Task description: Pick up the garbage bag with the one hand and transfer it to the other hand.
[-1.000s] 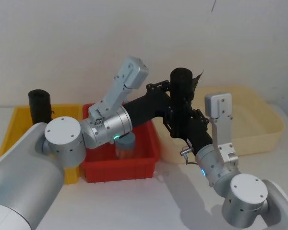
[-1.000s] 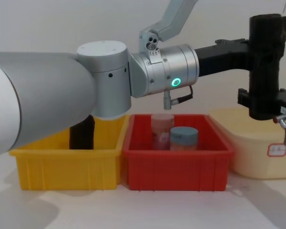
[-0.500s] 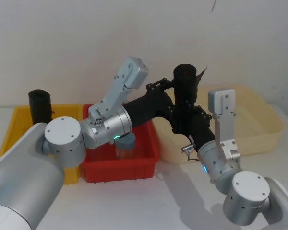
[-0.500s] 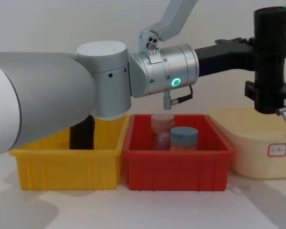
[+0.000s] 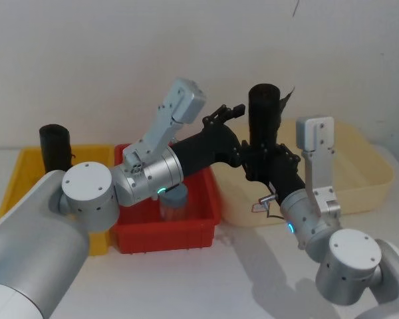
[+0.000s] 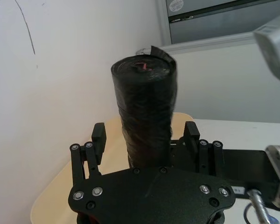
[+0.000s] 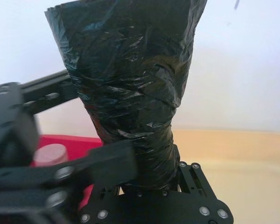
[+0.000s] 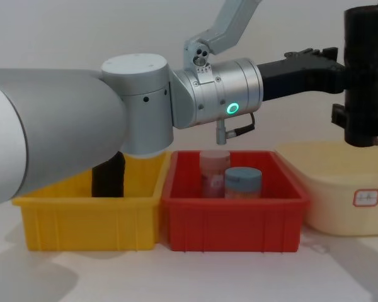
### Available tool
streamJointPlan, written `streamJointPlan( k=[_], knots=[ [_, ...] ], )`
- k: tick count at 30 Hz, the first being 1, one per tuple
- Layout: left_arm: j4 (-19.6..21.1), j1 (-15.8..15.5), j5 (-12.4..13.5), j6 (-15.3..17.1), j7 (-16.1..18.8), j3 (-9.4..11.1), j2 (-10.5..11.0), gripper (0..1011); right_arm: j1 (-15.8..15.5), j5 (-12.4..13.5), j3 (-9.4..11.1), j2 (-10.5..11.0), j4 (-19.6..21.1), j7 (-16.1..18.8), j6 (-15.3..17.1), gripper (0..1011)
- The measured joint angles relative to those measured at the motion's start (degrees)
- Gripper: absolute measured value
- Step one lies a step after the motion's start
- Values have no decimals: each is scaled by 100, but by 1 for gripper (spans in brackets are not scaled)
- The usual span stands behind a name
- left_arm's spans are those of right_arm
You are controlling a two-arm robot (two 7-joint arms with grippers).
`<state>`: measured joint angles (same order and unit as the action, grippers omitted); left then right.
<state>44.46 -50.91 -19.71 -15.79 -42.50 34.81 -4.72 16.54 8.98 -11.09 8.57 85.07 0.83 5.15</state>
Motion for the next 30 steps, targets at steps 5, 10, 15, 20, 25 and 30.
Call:
streamJointPlan(
  k=[5, 10, 15, 20, 25, 30],
  knots=[
    [0, 0, 0, 0, 0, 0, 0, 1001, 170, 2, 134, -7, -153, -89, 239, 509],
    [0, 0, 0, 0, 0, 0, 0, 1001, 367, 0, 270, -10, -354, -217, 465, 509],
    [0, 0, 0, 0, 0, 0, 0, 1001, 602, -16, 431, -2, -620, -358, 670, 509],
    [0, 0, 0, 0, 0, 0, 0, 1001, 844, -31, 631, 27, -915, -528, 867, 507],
    [0, 0, 0, 0, 0, 0, 0, 1001, 1018, -32, 809, 66, -1125, -650, 1027, 604],
    [0, 0, 0, 0, 0, 1, 1, 1001, 1093, -33, 909, 104, -1189, -674, 1124, 744]
  ],
)
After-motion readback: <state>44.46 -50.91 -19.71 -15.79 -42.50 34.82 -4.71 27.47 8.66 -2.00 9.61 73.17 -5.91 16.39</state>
